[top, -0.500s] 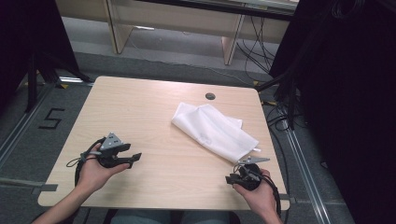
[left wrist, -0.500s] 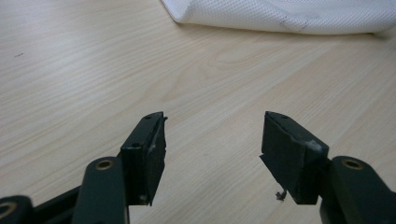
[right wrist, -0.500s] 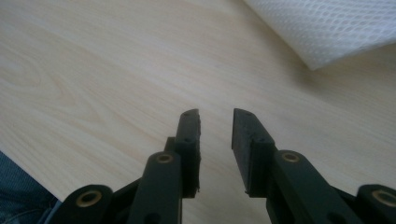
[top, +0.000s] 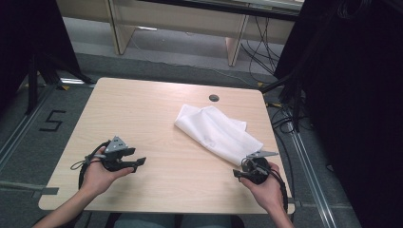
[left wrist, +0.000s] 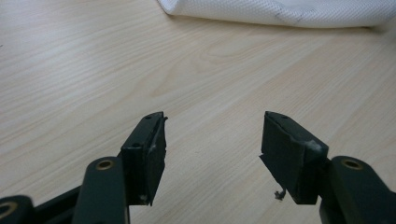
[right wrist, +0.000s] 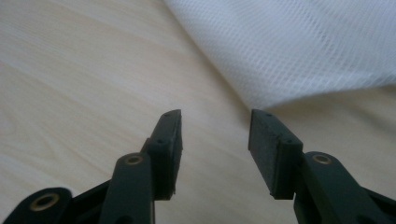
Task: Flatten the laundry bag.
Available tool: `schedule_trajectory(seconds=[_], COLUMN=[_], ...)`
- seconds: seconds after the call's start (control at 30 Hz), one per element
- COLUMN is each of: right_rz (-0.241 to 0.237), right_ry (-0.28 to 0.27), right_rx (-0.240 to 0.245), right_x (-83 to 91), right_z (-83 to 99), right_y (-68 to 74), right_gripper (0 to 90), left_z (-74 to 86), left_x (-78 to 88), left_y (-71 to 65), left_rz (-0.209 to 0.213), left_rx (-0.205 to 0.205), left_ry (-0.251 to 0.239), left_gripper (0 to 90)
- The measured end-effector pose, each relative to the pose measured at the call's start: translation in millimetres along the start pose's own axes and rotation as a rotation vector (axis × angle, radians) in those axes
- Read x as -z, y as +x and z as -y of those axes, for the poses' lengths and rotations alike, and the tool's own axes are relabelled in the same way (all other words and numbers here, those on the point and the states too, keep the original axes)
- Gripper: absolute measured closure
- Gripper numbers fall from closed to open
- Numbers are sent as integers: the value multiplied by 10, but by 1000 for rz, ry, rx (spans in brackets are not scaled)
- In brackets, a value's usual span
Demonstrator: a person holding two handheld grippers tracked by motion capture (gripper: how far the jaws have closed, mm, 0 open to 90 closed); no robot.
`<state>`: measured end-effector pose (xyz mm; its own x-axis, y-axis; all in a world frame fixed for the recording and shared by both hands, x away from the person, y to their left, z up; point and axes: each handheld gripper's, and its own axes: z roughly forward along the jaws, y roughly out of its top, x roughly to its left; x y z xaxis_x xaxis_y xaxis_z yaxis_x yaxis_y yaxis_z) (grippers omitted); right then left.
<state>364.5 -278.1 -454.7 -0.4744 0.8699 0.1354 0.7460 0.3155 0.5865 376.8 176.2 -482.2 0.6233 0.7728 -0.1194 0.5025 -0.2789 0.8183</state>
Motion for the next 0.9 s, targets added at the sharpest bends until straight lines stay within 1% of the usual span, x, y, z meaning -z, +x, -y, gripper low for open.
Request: schedule_trajectory(seconds=[0.03, 0.07, 0.1, 0.17, 0.2, 0.23, 0.27, 0.3, 0.37, 0.4, 0.43, 0.47, 0.53, 0.57, 0.6, 0.63, 0.67, 0.7, 0.77, 0.8, 0.87, 0.9], right_rz=[42, 67, 73, 89, 92, 99, 90, 93, 92, 90, 91, 92, 85, 87, 88, 94, 102, 94, 91, 96, 92, 91], right_ry=[-20, 13, 21, 8, 7, -3, 10, 5, 11, 6, -15, 10, 22, 27, 38, 40, 50, 69, 73, 85, 97, 103], right_rx=[12, 26, 28, 28, 39, 36, 45, 61, 70, 69, 88, 96, 112, 118, 142, 150, 196, 169, 192, 193, 194, 197], right_x=[-24, -19, -28, -83, -104, -139, -167, -191, -263, -311, -380, -411, -514, -577, -624, -663, -710, -751, -859, -892, -946, -981], right_z=[-26, -82, -113, -209, -242, -285, -346, -377, -462, -498, -532, -575, -652, -702, -744, -771, -808, -830, -875, -888, -902, -907], right_y=[3, -7, -12, -30, -38, -41, -43, -46, -27, -6, 3, 24, 61, 86, 97, 110, 99, 132, 143, 154, 167, 169], right_gripper=[539, 532, 525, 511, 503, 496, 486, 479, 462, 454, 444, 434, 416, 403, 398, 392, 389, 388, 388, 398, 424, 459], left_z=[5, 9, 7, 7, -1, 2, 0, 1, 4, 5, 6, 8, 3, 2, 2, 3, 3, 3, 4, 7, 9, 10], left_x=[7, 11, 23, 45, 61, 63, 66, 69, 73, 68, 54, 43, 40, 40, 39, 37, 36, 36, 41, 40, 46, 47], left_y=[-3, -1, 1, -8, -1, -10, -8, -11, -2, -2, -19, -18, -14, -13, -12, -11, -10, -9, -7, -10, -13, -13], left_rz=[-4, -3, 1, -4, -4, -14, -8, -10, -6, 2, -2, 8, 11, 15, 15, 17, 17, 17, 18, 13, 13, 14], left_rx=[1, -4, -6, 9, -6, -6, -7, -7, -25, -22, -5, -5, -19, -19, -18, -17, -16, -16, -19, -20, -22, -24], left_ry=[3, -1, 0, -17, -14, -29, -25, -20, 2, 6, -7, -13, -10, -5, -3, -2, -2, -2, -1, -6, 0, 0], left_gripper=[398, 398, 399, 399, 399, 399, 399, 399, 399, 399, 399, 398, 398, 398, 398, 398, 397, 398, 398, 398, 397, 397])
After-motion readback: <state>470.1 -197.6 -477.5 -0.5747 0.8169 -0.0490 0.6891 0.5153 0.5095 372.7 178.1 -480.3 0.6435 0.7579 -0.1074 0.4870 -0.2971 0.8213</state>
